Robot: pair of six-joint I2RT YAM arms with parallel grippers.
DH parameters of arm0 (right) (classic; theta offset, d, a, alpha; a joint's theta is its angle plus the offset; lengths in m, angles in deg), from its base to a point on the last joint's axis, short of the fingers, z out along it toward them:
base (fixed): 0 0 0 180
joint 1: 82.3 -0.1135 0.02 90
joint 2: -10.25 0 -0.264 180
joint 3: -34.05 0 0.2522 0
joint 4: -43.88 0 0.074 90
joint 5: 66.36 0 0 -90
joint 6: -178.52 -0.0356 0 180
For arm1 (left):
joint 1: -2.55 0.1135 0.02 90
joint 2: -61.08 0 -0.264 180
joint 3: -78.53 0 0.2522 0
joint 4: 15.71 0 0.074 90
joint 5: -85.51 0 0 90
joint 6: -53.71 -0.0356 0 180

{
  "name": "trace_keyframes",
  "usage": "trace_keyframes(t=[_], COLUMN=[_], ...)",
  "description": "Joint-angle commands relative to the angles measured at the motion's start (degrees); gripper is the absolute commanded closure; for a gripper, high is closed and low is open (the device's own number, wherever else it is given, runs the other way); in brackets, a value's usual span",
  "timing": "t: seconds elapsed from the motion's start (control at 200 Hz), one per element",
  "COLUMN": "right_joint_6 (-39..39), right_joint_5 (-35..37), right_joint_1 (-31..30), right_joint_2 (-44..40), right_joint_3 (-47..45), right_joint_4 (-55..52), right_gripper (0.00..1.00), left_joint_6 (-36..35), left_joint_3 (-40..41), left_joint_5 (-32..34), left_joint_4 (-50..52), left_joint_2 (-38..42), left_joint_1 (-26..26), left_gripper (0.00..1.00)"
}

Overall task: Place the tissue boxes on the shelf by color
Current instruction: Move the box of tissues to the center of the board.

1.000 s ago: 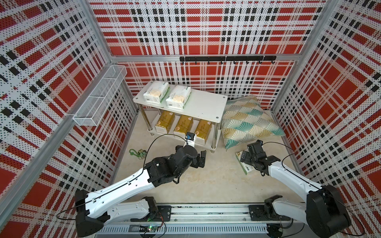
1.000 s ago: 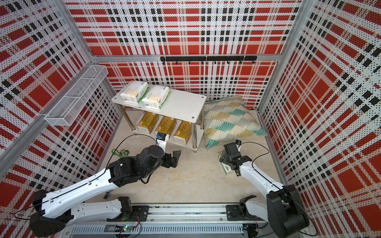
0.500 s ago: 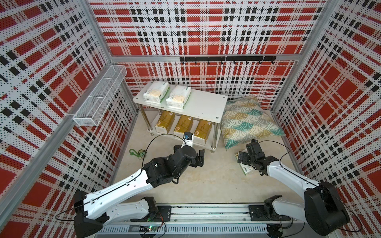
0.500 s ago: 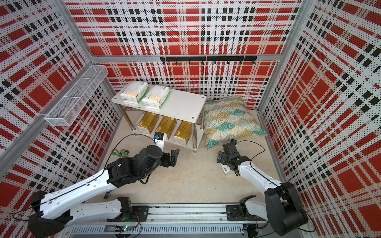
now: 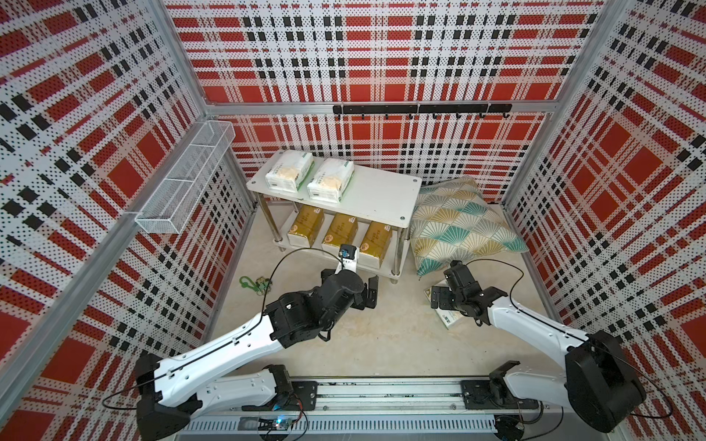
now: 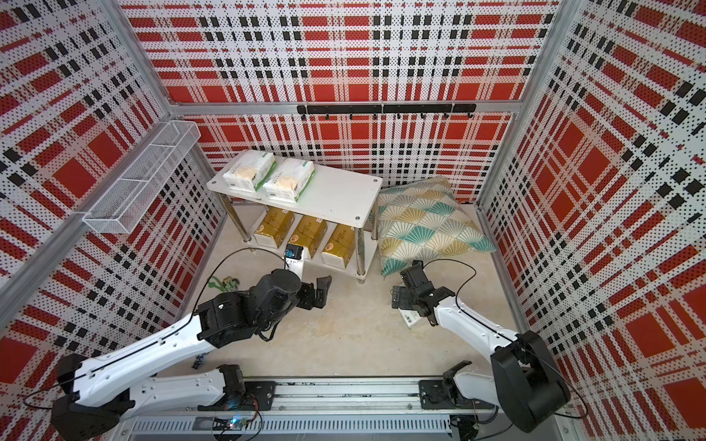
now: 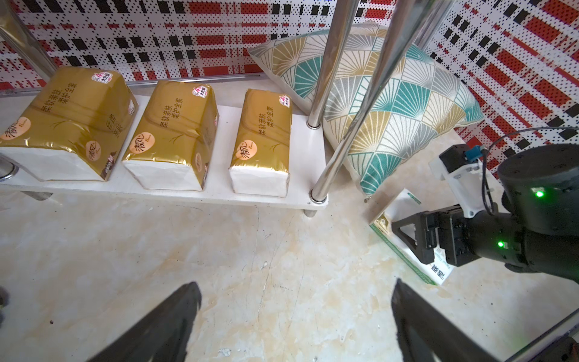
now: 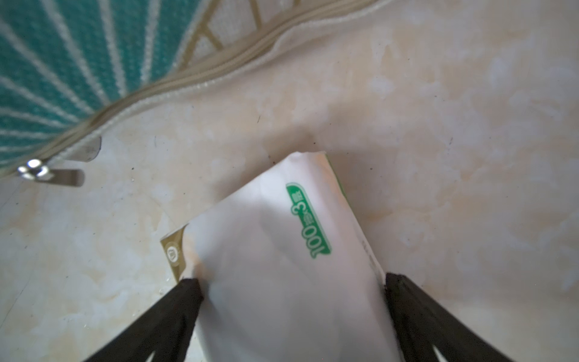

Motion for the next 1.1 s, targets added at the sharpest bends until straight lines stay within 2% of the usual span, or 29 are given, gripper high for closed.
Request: trace_keyframes(t=[0.0,0.371,0.596,1.097], right_joint_6=[-5.1,-17.1,-25.1,-34.4], right_joint_5=[-3.0,-3.0,-2.7,-3.2], right_joint_1=[-1.4,-4.3,-6.5,-11.4], right_joint_2=[-1.7,-2.2,-2.3,2.0], right_joint_3=[-2.1,-3.8,-3.9,-2.2], right_joint_4=[-1.1,2.9,5.0,9.3], right_gripper=[0.0,0.0,0.0,0.0], left_joint_6=[0.3,3.8,6.6,9.3], left_joint_3=[-0.4,4.2,7.1,11.1], left_joint_5=[1.5,0.6,0.6,-0.6], left_joint_4=[0.9,0.7,-0.5,-3.4], left_joint_2=[0.4,-0.3,-1.2,-2.6], left_joint_1=[-0.2,-0.4,-2.5,-5.2], left_gripper=[0.01,0.01,0.01,0.01])
